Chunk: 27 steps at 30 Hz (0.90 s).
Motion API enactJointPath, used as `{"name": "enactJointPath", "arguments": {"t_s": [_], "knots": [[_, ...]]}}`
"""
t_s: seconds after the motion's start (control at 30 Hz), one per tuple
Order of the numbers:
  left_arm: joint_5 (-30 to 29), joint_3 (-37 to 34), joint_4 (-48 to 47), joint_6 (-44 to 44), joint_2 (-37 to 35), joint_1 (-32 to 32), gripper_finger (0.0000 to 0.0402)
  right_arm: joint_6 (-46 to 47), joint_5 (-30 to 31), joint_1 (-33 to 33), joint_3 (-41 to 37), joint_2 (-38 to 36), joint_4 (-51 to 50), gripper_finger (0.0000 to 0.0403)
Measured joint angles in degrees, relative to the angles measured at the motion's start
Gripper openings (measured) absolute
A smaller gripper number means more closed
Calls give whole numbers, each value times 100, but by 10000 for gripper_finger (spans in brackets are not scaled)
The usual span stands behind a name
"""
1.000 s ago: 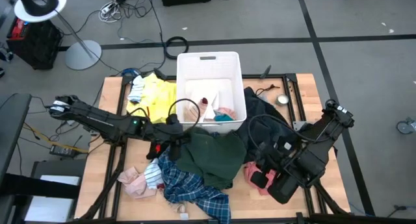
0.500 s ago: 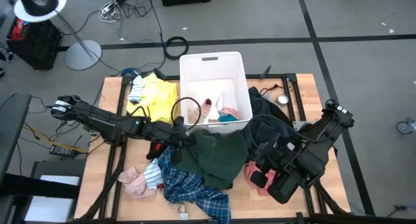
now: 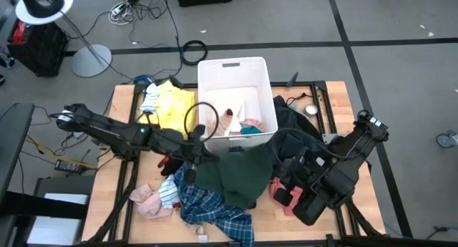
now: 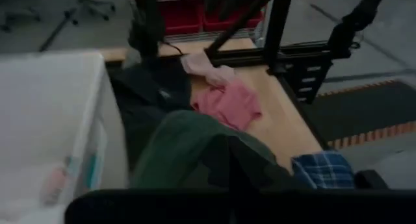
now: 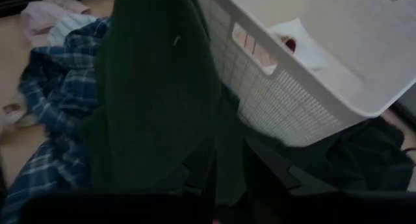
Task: Sort clothes
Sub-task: Put the green blouse into the laundry bin
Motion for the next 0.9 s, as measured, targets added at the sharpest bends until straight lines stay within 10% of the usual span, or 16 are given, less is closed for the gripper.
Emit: {"name": "enactJointPath", "arguments": {"t_s": [0.43,0.9], "knots": [[-616,2123,-1365,986,-4,569,0,1143,107,-40,-1645,4,796,73],[-241,3927,-293,1457,316,1811,0,2503,-29,197,-2921,-11,1300,11]]}}
